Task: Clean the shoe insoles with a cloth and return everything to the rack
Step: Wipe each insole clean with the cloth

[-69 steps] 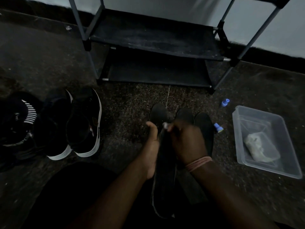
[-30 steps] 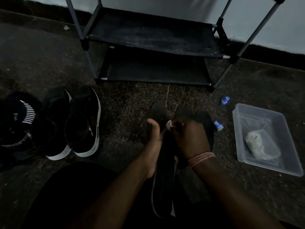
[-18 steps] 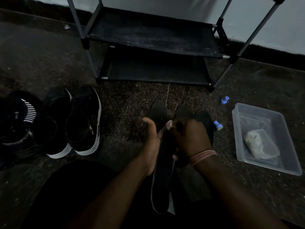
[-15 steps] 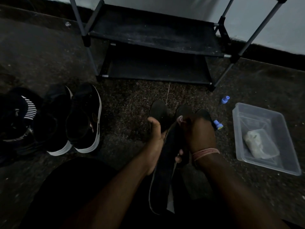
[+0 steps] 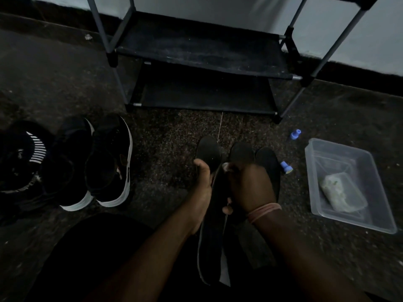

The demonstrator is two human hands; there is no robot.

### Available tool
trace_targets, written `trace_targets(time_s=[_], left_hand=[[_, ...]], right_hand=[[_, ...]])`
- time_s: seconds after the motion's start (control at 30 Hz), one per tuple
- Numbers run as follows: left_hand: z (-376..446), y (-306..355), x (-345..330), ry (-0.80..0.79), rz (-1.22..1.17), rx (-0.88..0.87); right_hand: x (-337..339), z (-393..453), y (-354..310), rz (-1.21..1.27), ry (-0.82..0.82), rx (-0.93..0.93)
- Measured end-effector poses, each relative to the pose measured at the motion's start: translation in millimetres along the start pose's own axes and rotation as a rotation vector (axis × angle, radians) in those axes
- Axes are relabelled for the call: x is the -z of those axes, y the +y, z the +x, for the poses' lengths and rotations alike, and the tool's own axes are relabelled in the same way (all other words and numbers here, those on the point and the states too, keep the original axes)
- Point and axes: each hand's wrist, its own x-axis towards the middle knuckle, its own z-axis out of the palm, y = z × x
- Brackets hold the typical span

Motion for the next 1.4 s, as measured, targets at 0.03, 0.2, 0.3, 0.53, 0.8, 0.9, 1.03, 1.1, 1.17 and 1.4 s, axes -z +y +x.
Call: trace_targets(time_s=[0.03, 0.2, 0.3, 0.53, 0.8, 0.9, 1.03, 1.1, 1.17, 1.4], left_hand=[[0, 3, 0, 0.047, 0.003, 0.000], [-1, 0, -4, 0.025, 0.174, -0.079], [-6, -7, -10, -0.113, 0.176, -0.073], [-4, 3, 0, 0.314, 0.223, -0.019], [-4, 10, 1, 0.306, 0.024, 0.095], [-7, 4, -6, 0.204, 0.012, 0.100], [-5, 7, -2, 0.220, 0.031, 0.085], [-6, 12, -1, 0.252, 0.056, 0.067], [-7, 12, -3, 0.248, 0.091, 0.070], [-6, 0, -4, 0.080, 0.102, 0.092]], right_hand=[[-1, -3, -8, 0.142, -0.090, 0.036], [5, 7, 2, 0.245, 0.007, -0.017], [4, 13, 17, 0.023, 0.181, -0.043], [-7, -2, -15, 0.113, -0.213, 0.107], [1, 1, -9, -0.065, -0.110, 0.061], [13, 7, 6, -0.143, 0.114, 0.007], [3, 7, 0, -0.062, 0.033, 0.096], [-3, 5, -7, 0.038, -0.184, 0.156], [0, 4, -7, 0.059, -0.325, 0.154], [7, 17, 23, 0.043, 0.177, -0.020]])
